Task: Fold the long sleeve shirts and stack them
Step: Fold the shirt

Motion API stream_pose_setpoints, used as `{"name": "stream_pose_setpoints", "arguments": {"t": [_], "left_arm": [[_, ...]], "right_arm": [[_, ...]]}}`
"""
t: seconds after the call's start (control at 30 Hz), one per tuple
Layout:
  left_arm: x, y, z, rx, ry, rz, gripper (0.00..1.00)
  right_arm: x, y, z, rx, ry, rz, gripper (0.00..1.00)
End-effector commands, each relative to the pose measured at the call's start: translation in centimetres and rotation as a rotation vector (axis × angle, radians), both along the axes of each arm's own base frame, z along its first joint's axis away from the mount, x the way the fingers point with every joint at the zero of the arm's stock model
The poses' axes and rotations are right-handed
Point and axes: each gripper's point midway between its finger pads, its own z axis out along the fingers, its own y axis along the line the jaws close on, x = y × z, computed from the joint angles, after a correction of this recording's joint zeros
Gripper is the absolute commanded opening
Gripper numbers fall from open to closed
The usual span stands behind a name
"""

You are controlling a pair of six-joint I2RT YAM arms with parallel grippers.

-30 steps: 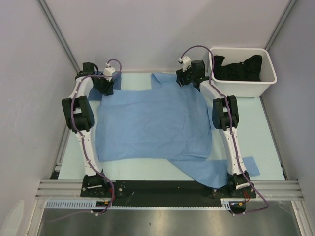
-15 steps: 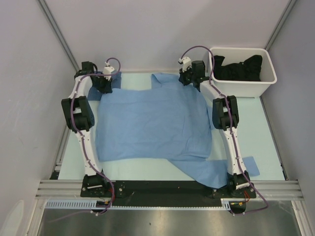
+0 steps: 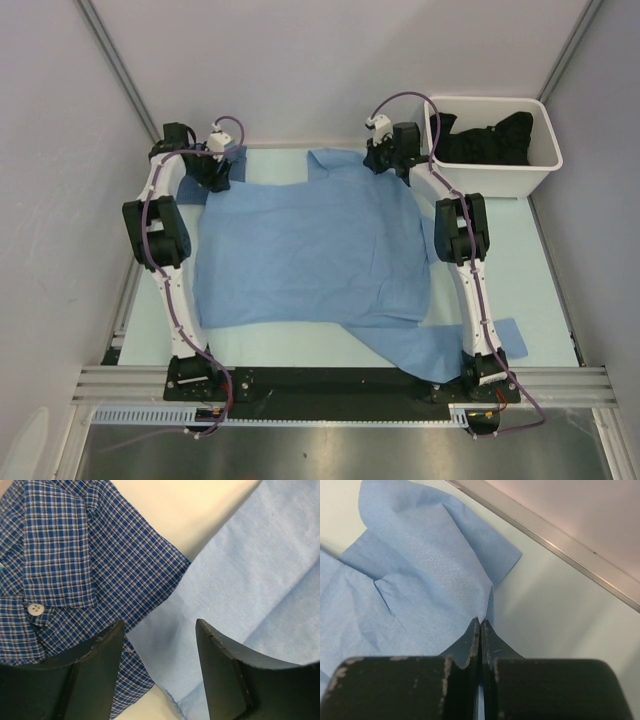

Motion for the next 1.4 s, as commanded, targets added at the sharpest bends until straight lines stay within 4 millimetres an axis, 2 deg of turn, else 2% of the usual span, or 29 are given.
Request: {"name": "stream_pose_setpoints", "arguments": {"t": [0.0,0.4,0.6,0.77,1.0,1.1,1.17,1.37], "left_arm": [[1.4,0.4,3.6,0.026,-0.123,-0.04,0.64],[2.4,-2.0,2.0,0.069,-0.152,-0.162,0.66],[3.4,-3.1,2.1,0.101,-0.188,-0.206,0.62],[2.7,-3.5,1.0,0.144,-0.176,-0.276,0.53],[1.4,-3.5,-0.3,0.174,-0.128,-0.33,0.53],[1.0,-3.2,-0.8,0.194,-0.11,-0.344,0.47],[1.0,-3.1,-0.7,0.186,-0.113,-0.348,0.37],[1.2,-4.0,2.2,0.145,-0.166,-0.343,0.24]], "right_arm": [[0.3,0.7,6.3,0.046,-0.111,0.022,0.0],[-0.3,0.8,5.4,0.041,-0.097,0.031,0.0],[-0.3,0.8,5.8,0.034,-0.109,0.037,0.0],[0.0,0.1,5.8,0.02,-0.117,0.031,0.0],[0.2,-0.4,5.6,0.008,-0.121,0.029,0.0],[0.2,-0.3,5.6,0.01,-0.121,0.03,0.0],[0.3,-0.3,5.7,0.012,-0.125,0.028,0.0],[0.1,-0.2,6.4,0.009,-0.134,0.041,0.0]]}}
